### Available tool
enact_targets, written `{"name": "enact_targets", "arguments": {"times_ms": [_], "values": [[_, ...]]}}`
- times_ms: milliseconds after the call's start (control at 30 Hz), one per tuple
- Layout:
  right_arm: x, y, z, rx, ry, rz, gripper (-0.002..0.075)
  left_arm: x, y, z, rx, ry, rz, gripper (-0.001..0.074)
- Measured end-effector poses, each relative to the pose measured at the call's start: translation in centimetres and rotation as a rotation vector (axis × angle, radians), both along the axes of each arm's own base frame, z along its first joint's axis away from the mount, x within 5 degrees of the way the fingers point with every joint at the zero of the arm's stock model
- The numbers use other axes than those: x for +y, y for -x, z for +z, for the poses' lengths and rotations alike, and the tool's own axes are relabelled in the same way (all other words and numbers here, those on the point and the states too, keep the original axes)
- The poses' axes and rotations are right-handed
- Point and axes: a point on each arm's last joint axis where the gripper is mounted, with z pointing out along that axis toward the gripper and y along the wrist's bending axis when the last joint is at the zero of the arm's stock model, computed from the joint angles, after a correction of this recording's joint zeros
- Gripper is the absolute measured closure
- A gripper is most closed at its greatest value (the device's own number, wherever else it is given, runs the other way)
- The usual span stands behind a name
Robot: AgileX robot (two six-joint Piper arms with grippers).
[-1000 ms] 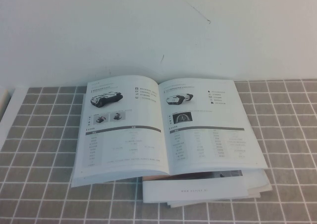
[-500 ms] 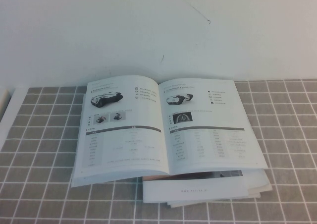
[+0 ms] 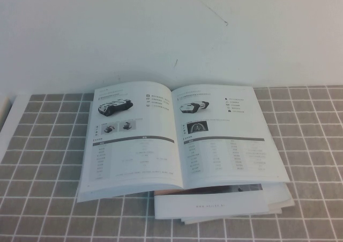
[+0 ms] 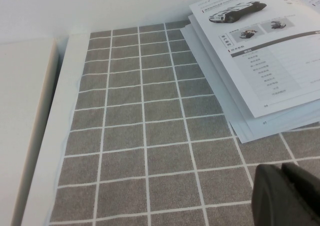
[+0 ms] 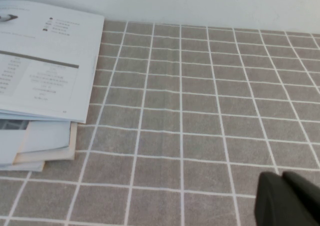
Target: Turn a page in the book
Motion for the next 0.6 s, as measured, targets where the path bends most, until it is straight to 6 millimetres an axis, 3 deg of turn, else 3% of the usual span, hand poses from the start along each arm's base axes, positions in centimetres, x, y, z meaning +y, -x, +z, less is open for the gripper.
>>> {"name": "enact_targets", "arguments": {"times_ms": [367,467,600], "values": [[0.0,-0.1,0.3,-0.045,0.001,-0.002,0.0728,0.1,-0.2,0.5,-0.074,-0.024,0.004,0.0739],[-0.1,-0.4,1.3,-0.172,0.003,-0.007,0.0727,0.1,-0.4,1.7,-0.211,-0.018,0.009,0.0739],[-0.2,-0.5,4.0,-0.465,0.009,-0.018,0.0727,0.1,-0.3,3.9,-0.446,0.015,0.017,0.0739]]}}
